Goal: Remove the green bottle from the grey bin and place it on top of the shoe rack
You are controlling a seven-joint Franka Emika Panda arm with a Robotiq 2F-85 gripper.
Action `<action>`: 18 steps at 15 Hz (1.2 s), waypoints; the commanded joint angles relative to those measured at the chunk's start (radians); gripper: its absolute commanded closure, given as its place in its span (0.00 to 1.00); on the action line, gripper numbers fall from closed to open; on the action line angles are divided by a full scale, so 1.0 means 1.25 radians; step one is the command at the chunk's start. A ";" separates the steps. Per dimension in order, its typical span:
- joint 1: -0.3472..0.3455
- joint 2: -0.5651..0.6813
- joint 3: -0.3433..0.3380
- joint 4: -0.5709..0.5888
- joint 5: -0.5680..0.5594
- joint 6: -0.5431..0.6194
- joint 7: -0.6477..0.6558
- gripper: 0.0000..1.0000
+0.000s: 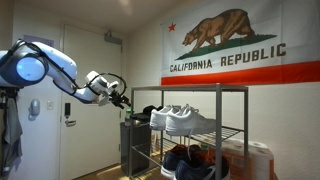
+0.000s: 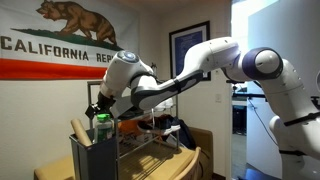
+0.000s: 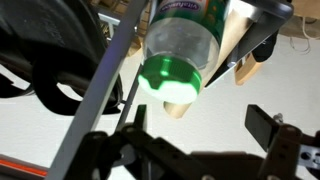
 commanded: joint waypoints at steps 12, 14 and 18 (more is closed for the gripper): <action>0.046 0.106 -0.001 0.167 -0.045 -0.248 0.020 0.00; 0.044 0.118 -0.007 0.180 -0.043 -0.251 0.019 0.00; 0.032 0.134 -0.007 0.196 -0.017 -0.254 0.005 0.05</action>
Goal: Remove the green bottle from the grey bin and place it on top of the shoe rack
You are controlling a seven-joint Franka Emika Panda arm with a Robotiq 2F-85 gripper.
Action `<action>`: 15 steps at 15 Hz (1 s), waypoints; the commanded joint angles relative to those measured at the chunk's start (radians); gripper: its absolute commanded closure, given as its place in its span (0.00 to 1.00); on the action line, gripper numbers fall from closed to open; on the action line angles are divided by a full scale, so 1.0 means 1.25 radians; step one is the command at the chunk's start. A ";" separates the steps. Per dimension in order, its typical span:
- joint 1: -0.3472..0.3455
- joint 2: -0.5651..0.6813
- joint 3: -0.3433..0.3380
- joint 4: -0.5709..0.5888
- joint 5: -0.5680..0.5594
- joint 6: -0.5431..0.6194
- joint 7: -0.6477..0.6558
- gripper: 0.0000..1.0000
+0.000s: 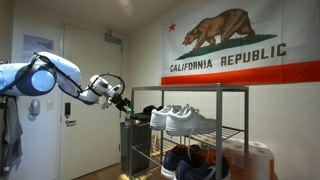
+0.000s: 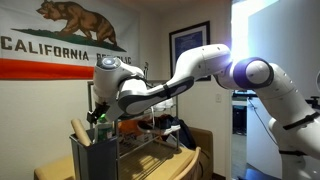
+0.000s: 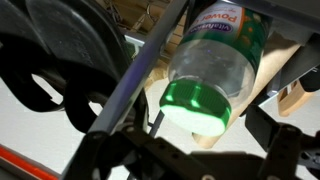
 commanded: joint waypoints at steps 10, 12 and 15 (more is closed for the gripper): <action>-0.010 0.025 0.001 0.050 0.035 -0.033 -0.006 0.69; -0.012 0.025 0.004 0.052 0.040 -0.034 -0.011 0.82; -0.010 0.027 0.004 0.058 0.037 -0.041 -0.014 0.85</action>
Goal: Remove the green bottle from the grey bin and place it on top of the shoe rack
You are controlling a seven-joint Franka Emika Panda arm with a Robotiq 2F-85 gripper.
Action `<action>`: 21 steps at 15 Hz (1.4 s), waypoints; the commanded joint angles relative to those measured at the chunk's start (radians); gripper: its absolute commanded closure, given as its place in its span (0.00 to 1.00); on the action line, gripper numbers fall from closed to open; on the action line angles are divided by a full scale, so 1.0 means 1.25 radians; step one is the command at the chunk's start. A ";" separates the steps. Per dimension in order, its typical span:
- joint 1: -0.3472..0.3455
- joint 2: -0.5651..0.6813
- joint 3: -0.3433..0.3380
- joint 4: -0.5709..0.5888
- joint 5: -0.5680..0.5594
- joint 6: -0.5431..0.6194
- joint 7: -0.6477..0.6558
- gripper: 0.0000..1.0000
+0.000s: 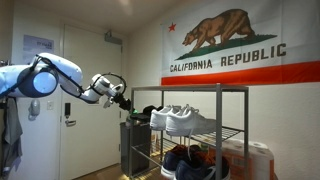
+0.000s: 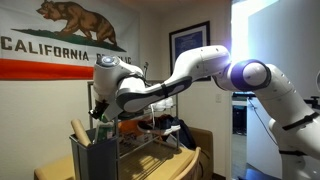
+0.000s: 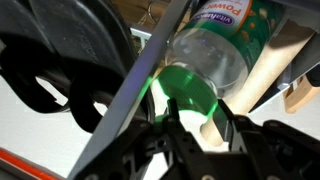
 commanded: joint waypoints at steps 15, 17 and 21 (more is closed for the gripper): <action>-0.007 0.007 0.022 0.020 0.037 -0.007 -0.054 0.00; 0.000 0.008 0.015 0.013 0.030 -0.009 -0.029 0.00; 0.000 0.010 0.015 0.013 0.030 -0.009 -0.031 0.00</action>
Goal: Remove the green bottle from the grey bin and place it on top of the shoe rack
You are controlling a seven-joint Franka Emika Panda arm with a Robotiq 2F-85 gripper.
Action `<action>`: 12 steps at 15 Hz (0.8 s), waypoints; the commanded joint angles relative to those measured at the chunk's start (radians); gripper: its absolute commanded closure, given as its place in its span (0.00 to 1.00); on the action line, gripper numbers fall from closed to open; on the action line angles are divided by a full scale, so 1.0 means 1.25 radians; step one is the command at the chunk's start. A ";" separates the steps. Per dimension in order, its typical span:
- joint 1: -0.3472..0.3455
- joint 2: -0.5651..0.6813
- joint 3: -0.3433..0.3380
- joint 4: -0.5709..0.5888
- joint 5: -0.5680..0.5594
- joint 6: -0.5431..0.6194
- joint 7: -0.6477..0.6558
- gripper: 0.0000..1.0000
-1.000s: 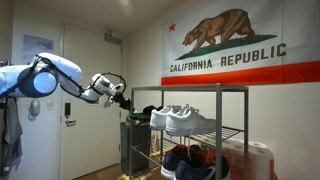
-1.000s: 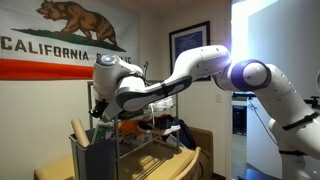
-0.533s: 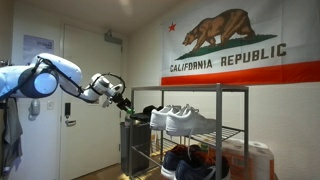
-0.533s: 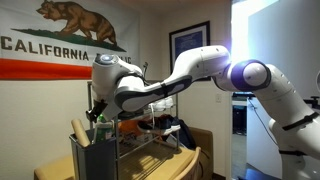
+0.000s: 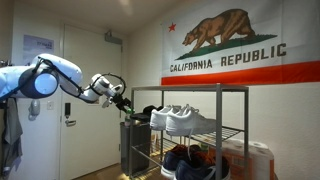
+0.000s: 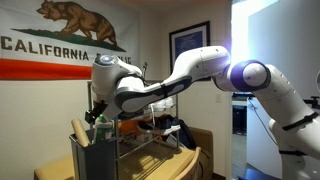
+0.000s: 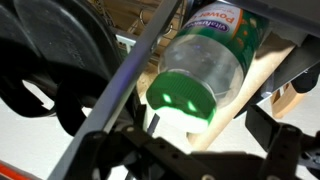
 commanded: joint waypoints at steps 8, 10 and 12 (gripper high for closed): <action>0.000 0.001 0.000 0.000 -0.001 0.002 0.000 0.00; 0.001 0.001 -0.003 -0.001 -0.006 0.000 0.003 0.00; 0.002 0.001 -0.006 -0.001 -0.009 -0.004 0.007 0.00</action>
